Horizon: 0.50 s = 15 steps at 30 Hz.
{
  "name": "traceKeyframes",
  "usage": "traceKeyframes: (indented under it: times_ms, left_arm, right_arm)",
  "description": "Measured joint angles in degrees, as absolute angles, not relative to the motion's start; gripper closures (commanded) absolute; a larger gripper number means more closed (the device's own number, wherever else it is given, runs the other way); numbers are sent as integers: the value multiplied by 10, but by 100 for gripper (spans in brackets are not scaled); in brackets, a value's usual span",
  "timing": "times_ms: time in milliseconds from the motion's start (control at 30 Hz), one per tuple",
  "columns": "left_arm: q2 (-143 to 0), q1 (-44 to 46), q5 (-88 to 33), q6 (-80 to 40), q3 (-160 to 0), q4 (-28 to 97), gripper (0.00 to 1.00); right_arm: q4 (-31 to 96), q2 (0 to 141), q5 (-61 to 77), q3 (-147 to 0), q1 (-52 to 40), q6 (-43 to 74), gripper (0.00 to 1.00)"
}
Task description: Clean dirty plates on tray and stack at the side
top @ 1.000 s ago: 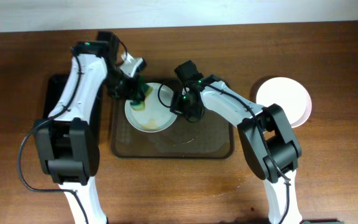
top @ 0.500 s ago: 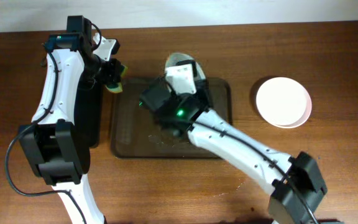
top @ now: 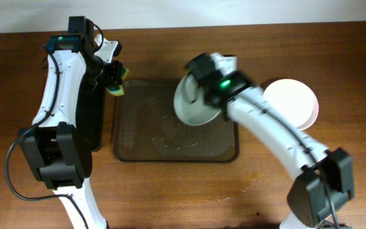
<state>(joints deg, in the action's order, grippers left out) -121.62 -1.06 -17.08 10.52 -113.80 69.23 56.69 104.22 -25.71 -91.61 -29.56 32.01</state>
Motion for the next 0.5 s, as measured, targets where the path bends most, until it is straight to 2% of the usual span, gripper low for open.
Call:
traceKeyframes:
  times_ms: [33,100,233,367,400,433,467,500]
  left_arm:
    - [-1216,-11,-169,105,-1138,692,99]
    - [-1216,-11,-168,105,-1138,692,99]
    - [-1216,-11,-168,105,-1138,691,99]
    - [-1216,-19,-68,48,-1138,697,99]
    - [-1216,-38,-43,36,-1138,700,99]
    - [-1216,-47,-40,33,-1138,701,99]
    - [-1216,-66,-34,32,-1138,701,99]
    - [-1216,-90,-27,32,-1138,701,99]
  right_arm:
    - [584,1040,-133,-916,-179,324,96]
    - [609,1039,-49,-916,-39,325,96]
    - [602,1033,-38,-881,149,321,96]
    - [482,1028,-58,-767,193,317,96]
    - [453,1028,-60,-738,193,317,92]
    - [431,1026,-60,-721,193,317,68]
    - [418,1026,-60,-703,191,317,27]
    - [416,1026,-59,-684,190,319,11]
